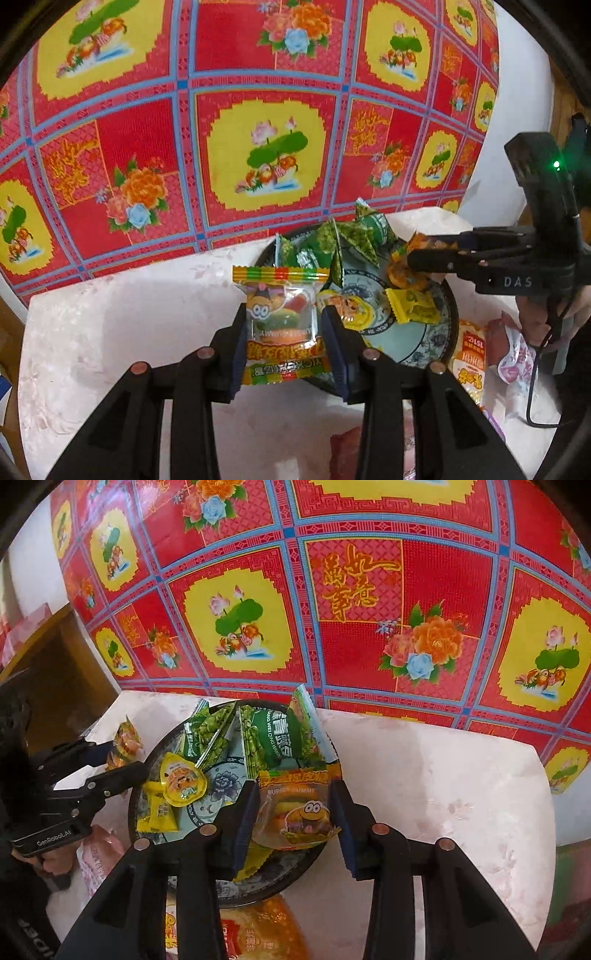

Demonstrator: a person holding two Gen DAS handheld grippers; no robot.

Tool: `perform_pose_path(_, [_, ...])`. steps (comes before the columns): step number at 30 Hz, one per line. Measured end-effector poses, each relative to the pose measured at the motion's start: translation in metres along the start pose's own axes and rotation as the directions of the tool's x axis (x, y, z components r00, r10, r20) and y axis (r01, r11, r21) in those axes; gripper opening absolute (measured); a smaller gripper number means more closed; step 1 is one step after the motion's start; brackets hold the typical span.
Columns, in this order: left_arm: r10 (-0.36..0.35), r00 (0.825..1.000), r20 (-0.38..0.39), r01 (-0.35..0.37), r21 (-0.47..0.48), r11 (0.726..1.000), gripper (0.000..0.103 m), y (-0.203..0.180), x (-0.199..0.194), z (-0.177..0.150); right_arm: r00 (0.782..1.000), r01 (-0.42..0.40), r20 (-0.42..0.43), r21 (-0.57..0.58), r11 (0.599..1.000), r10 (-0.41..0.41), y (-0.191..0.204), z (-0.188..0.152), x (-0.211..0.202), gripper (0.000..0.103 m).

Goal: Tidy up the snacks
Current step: 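Carry the gummy bag with the right tool over the plate, then open the right tool to release the gummy bag onto the plate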

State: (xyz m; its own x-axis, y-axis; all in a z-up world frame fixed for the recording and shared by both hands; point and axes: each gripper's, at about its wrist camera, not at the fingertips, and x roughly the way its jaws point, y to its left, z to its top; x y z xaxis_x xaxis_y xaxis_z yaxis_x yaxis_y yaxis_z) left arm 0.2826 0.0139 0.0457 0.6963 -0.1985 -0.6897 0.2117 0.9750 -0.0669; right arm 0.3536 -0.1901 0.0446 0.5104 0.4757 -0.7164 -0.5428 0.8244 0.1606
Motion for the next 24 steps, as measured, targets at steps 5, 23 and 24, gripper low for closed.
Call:
perform_pose_path(5, [-0.048, 0.999, -0.024, 0.048, -0.022, 0.999, 0.042, 0.002, 0.006, 0.003, 1.000, 0.012, -0.008, 0.012, 1.000, -0.012, -0.002, 0.001, 0.002, 0.044])
perform_pose_path(23, [-0.051, 0.999, 0.014, 0.051, -0.024, 0.998, 0.064, 0.003, 0.001, 0.002, 0.999, 0.048, 0.027, -0.050, 0.998, -0.047, 0.009, 0.000, -0.002, 0.067])
perform_pose_path(24, [-0.054, 0.998, 0.021, 0.054, -0.016, 0.998, 0.065, 0.002, -0.001, 0.002, 0.999, 0.047, 0.027, -0.054, 0.997, -0.045, 0.010, 0.000, -0.002, 0.067])
